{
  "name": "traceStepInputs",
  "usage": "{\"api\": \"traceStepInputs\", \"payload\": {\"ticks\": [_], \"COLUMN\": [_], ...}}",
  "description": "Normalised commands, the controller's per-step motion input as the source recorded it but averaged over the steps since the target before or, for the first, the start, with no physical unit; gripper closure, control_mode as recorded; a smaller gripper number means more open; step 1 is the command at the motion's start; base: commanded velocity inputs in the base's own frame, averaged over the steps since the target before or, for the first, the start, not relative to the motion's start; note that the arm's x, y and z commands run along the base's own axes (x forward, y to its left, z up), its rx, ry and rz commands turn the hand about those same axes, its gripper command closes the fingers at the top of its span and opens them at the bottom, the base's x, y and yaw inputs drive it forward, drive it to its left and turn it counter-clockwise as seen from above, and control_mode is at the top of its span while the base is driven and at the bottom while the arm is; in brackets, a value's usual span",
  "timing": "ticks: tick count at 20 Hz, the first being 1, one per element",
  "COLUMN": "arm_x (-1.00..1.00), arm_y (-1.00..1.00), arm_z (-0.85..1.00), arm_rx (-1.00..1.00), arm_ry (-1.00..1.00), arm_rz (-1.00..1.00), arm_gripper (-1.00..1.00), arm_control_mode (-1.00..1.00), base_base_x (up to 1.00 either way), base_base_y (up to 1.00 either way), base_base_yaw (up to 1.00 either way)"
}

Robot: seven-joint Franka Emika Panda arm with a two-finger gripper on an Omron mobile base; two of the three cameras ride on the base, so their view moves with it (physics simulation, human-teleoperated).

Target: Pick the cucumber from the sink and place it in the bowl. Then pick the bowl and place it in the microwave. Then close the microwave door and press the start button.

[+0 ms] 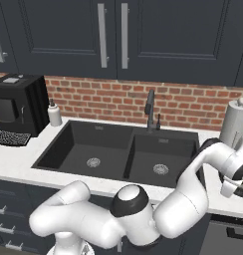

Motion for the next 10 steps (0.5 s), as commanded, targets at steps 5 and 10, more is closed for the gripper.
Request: {"api": "traceStepInputs", "payload": {"ticks": [5,10], "arm_x": [0.12,0.21], "arm_y": [-0.08,-0.08], "arm_z": [-0.04,-0.01], "arm_rx": [0.03,0.03], "arm_ry": [0.0,0.0], "arm_rz": [0.0,0.0], "arm_gripper": [-1.0,-1.0], "arm_control_mode": [-1.0,-1.0], "base_base_x": [0.0,0.0], "base_base_y": [0.0,0.0], "base_base_yaw": [0.0,0.0]}}
